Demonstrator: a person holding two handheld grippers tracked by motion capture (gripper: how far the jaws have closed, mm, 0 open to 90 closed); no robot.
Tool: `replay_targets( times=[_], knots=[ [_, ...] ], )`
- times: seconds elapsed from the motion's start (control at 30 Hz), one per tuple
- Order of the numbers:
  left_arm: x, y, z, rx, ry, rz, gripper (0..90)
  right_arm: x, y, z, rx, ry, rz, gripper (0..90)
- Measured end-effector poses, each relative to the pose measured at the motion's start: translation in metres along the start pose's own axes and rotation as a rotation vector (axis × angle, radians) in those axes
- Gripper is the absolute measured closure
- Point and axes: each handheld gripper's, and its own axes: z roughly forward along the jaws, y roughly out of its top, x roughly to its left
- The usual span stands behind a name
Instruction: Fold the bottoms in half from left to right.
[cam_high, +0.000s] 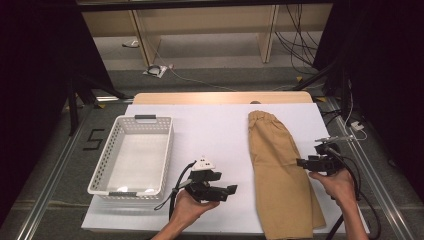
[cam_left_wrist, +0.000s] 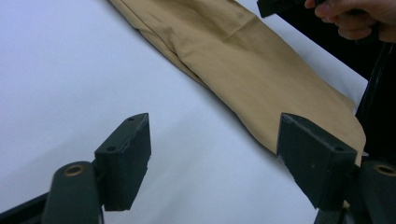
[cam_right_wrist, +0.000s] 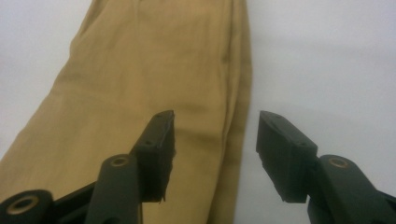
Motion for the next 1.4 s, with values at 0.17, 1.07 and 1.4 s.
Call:
replay_targets(
  times=[0.17, 1.07, 1.4],
  knots=[
    [0.002, 0.002, -0.002, -0.005, 0.005, -0.002, 23.8, 0.004, -0.011, 0.003, 0.041, 0.002, -0.008, 47.2],
    [0.002, 0.001, 0.000, 0.006, 0.006, -0.018, 23.8, -0.015, -0.022, -0.005, 0.088, -0.008, -0.017, 89.4],
    [0.001, 0.001, 0.005, 0.011, 0.002, -0.030, 23.3, -0.015, -0.024, 0.001, 0.082, -0.043, -0.030, 89.0]
  ],
)
